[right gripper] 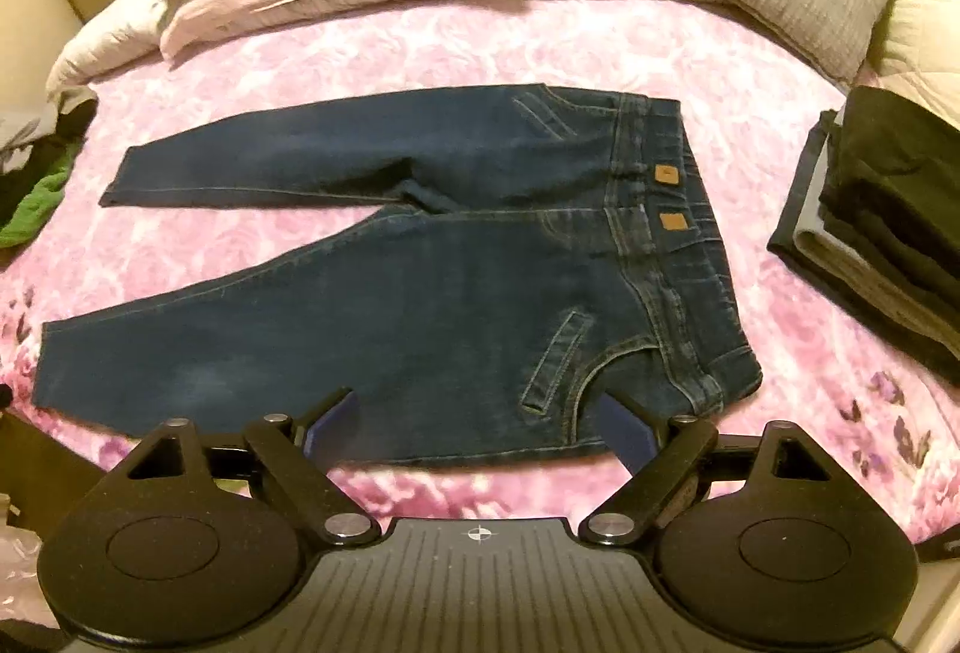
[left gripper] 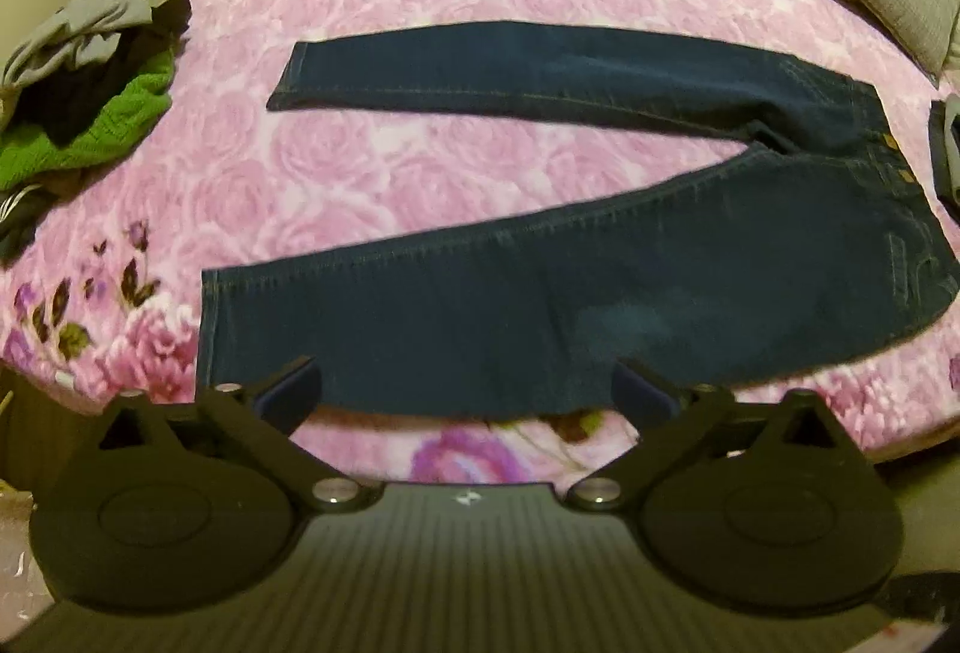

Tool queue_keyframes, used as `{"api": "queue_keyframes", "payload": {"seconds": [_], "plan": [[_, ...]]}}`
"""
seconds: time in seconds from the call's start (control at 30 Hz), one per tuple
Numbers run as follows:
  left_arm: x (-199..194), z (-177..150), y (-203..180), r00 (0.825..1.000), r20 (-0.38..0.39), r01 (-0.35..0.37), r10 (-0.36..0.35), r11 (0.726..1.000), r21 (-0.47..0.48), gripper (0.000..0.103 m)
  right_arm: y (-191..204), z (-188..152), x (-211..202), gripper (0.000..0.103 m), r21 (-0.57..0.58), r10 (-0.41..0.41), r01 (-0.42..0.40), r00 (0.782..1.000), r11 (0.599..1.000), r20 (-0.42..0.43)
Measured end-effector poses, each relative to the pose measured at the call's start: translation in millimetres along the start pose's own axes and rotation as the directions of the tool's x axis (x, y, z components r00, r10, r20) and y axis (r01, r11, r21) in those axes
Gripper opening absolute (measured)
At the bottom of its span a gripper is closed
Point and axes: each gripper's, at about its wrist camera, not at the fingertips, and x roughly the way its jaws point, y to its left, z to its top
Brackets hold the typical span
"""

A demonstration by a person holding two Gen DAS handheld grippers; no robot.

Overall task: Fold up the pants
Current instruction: 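Release the jeans and raise both grippers above the flattened jeans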

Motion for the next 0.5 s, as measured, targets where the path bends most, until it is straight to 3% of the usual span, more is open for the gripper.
{"api": "queue_keyframes", "payload": {"seconds": [0.13,0.5], "plan": [[-11,-4,-6,1.000,-0.009,-0.020,0.020,0.999,0.029,0.102,15,-3,-10,0.084,-0.031,0.004,-0.004,1.000,1.000,0.000],[-27,-11,-6,0.998,0.021,-0.056,0.056,0.998,-0.005,0.102,37,-15,-10,0.084,-0.066,0.008,-0.011,0.999,0.998,-0.035]]}}
